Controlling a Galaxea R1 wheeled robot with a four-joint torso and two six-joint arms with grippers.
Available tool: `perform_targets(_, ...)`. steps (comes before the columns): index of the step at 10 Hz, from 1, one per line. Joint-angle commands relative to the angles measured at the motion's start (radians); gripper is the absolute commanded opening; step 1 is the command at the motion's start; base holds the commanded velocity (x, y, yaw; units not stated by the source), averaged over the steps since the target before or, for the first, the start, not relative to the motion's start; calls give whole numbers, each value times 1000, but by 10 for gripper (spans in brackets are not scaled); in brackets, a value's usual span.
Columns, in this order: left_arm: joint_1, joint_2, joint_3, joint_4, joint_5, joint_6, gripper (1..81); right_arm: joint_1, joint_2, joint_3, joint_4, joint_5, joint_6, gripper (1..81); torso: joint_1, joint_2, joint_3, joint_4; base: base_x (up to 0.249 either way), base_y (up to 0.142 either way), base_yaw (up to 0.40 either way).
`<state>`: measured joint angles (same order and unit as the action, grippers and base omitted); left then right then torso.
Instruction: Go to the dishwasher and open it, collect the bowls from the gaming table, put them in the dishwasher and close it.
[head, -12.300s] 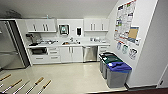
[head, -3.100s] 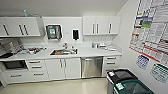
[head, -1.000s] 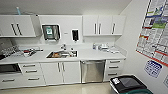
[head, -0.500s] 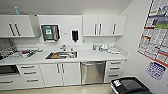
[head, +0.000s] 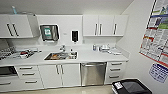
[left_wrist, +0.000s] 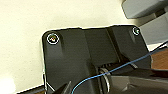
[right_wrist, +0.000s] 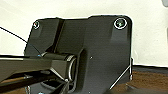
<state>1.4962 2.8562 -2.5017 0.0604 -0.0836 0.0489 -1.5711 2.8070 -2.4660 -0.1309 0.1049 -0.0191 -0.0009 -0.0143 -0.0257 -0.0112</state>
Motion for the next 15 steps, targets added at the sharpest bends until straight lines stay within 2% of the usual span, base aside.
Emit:
perform_targets(1, -47, -10, 4, -1, 47, 0, 811, 39, -16, 1, -6, -50, -1, 811, 1, 0, 0, 0, 94, 0, 0)
perform_targets(15, -47, -12, 4, -1, 47, 0, 811, 39, -16, -2, -7, -50, -1, 811, 1, 0, 0, 0, 88, 0, 0)
